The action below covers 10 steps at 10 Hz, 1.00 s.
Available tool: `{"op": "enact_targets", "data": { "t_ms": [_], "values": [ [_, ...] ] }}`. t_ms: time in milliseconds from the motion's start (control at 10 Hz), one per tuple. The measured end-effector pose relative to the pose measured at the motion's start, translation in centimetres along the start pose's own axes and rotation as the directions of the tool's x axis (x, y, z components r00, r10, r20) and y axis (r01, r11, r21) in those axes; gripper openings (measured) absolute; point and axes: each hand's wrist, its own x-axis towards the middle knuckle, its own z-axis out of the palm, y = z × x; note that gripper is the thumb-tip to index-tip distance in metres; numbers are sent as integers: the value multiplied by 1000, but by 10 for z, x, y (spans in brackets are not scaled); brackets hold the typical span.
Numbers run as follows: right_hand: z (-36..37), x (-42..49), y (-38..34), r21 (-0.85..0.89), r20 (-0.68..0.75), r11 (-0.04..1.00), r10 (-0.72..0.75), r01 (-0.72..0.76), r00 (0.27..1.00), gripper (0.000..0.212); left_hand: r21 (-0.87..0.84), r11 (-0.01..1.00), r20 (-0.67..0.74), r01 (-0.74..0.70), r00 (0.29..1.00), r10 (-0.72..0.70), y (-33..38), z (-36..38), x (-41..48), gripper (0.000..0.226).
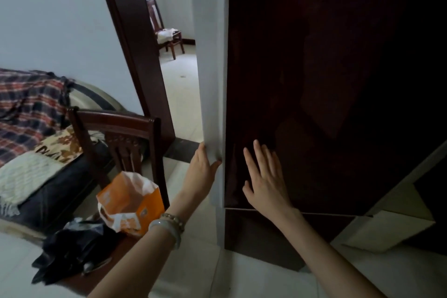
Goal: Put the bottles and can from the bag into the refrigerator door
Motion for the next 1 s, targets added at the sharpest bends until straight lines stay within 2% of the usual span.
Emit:
{"op": "enact_targets", "data": {
  "t_ms": [200, 500, 700, 800, 900, 1000],
  "values": [
    [12, 41, 4, -7, -11, 996, 94, -94, 996, 87, -33, 997, 69, -70, 995, 72, -17, 7, 58, 59],
    [29, 77, 8, -28, 9, 977, 213, -212, 977, 89, -120, 990, 152, -76, 984, 94, -34, 22, 107, 61],
    [31, 83, 5, -67, 13, 965, 255, -254, 967, 92, -20, 992, 218, -123, 968, 125, -43, 29, 114, 81],
    [22, 83, 0, -51, 51, 966, 255, -253, 965, 87, 166, 977, 247, -134, 965, 91, -43, 25, 107, 96],
    [6, 78, -3, 28, 39, 969, 244, -245, 969, 79, 251, 949, 194, -192, 970, 145, -35, 15, 89, 97],
    [-12, 63, -7, 80, 1, 961, 265, -264, 964, 76, 245, 915, 121, -321, 946, 300, -23, 4, 70, 88]
  ]
}}
